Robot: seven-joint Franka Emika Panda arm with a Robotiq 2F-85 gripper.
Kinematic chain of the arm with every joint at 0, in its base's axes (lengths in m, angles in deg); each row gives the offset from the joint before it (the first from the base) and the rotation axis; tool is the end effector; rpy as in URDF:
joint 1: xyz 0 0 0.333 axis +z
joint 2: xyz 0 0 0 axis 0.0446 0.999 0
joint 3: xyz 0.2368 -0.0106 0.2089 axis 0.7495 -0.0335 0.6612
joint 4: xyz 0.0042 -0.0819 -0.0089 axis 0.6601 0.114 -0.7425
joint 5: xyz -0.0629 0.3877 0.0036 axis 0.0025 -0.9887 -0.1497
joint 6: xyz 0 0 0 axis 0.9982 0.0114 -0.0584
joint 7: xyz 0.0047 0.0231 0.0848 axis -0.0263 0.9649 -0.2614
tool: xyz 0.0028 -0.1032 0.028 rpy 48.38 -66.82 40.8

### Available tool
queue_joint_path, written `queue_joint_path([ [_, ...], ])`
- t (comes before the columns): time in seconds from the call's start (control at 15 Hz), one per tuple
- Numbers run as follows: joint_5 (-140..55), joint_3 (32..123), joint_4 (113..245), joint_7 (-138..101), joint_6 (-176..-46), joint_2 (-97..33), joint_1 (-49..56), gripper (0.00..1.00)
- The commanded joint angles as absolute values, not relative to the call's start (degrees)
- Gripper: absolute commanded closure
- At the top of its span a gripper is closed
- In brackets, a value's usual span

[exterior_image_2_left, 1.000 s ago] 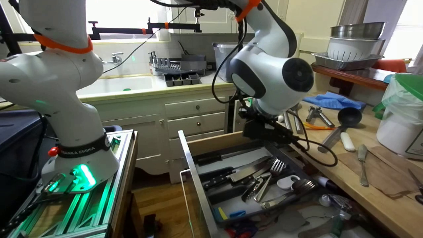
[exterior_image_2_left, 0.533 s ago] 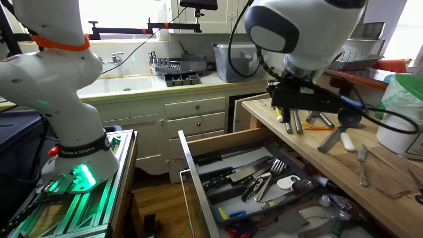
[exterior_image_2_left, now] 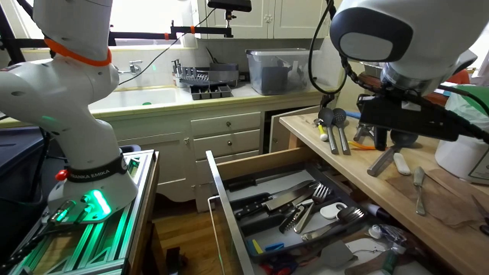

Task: Take a peeler out of the open drawer and put it on the counter

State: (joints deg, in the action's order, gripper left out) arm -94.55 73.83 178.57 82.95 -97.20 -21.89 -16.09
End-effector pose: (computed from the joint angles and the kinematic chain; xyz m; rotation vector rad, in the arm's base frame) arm 0.6390 -0.2661 0.3751 -2.5091 -1.0682 -0.8804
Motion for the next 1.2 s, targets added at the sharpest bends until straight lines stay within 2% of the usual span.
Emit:
queue_joint_path([
  [0.0,-94.04,75.2,177.4,82.62,-97.34,-20.76,-17.15,0.65],
  [0.33,-94.05,75.19,177.47,82.64,-97.35,-21.05,-17.26,0.65],
  [0.4,-94.06,75.18,177.49,82.64,-97.34,-21.12,-17.27,0.9],
  [1.13,-86.12,78.31,154.77,80.2,-98.68,-3.08,-17.26,0.9],
])
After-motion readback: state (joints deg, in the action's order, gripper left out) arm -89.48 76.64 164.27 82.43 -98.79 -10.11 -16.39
